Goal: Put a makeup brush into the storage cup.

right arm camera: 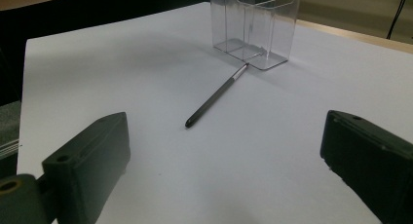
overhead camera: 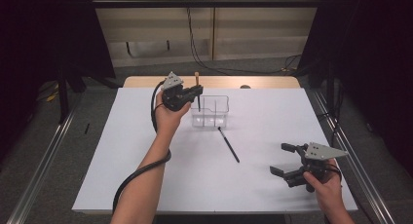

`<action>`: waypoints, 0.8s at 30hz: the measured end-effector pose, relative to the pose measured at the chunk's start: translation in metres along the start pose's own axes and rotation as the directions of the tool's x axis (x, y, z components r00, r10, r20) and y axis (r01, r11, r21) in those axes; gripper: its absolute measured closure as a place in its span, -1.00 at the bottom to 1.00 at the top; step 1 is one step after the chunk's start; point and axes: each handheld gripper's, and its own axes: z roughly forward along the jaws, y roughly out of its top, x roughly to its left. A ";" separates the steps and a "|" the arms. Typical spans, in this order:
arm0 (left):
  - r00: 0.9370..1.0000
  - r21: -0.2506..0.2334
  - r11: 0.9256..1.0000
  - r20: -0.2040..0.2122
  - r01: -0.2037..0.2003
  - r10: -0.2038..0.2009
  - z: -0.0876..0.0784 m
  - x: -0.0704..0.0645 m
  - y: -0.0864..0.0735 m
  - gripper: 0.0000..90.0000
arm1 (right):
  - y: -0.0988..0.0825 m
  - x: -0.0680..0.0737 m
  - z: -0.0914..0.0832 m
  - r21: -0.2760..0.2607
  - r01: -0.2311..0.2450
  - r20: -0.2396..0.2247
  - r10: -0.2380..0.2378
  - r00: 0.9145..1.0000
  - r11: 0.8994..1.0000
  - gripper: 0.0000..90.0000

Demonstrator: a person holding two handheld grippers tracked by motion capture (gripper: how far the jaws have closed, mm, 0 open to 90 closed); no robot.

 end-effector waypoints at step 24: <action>0.997 0.019 0.998 0.033 0.064 -0.065 -0.004 0.001 -0.012 0.13 | -0.001 0.000 0.000 0.003 -0.002 -0.002 0.002 1.000 1.000 -0.93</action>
